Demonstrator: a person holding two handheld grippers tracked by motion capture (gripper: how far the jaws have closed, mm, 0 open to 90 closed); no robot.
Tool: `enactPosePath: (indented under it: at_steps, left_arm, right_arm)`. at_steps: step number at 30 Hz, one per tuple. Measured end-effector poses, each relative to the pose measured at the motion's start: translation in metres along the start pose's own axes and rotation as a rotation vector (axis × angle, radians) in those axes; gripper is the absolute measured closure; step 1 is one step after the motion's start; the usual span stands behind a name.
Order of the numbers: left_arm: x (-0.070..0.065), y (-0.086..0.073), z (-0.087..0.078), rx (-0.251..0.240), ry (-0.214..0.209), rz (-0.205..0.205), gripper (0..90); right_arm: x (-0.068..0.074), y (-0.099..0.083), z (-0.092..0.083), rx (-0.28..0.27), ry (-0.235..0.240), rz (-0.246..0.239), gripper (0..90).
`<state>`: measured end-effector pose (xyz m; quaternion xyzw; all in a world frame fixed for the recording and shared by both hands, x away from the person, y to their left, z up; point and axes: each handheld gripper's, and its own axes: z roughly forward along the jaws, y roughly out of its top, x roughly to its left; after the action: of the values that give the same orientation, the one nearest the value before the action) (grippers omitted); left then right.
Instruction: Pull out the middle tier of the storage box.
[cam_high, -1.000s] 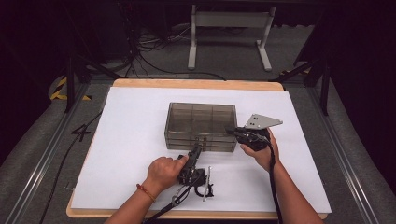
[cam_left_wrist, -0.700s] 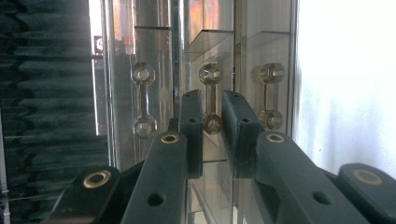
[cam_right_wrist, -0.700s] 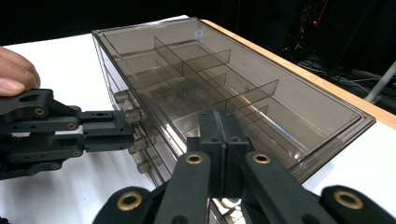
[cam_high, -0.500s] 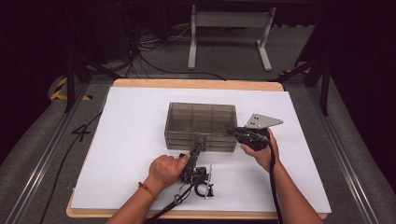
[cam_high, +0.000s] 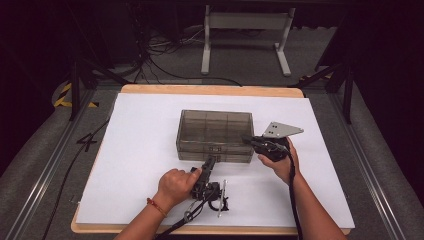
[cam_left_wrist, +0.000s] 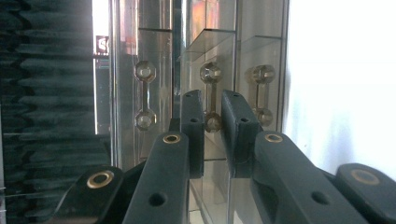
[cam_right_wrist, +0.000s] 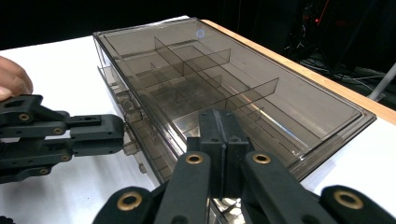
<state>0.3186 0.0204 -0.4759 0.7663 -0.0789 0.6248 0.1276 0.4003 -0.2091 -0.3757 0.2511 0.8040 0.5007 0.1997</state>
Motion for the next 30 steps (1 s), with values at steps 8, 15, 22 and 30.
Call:
enactPosePath:
  at_steps: [8, 15, 22, 30]
  left_arm:
    - [0.0, 0.001, -0.009, -0.007, 0.001, 0.01, 79.9]
    - [0.0, 0.002, -0.012, 0.006, -0.008, 0.014, 79.8]
    - [0.0, 0.003, -0.017, 0.013, -0.016, 0.025, 79.7]
    - [0.0, 0.001, -0.018, -0.03, -0.024, -0.023, 79.3]
  right_arm:
    - [0.0, 0.0, 0.0, 0.002, -0.001, -0.002, 90.0]
    - [0.0, 0.0, -0.001, 0.005, 0.001, -0.004, 90.0]
    - [0.0, 0.0, -0.001, 0.006, -0.004, -0.006, 90.0]
    - [0.0, 0.001, -0.001, 0.008, -0.003, -0.008, 90.0]
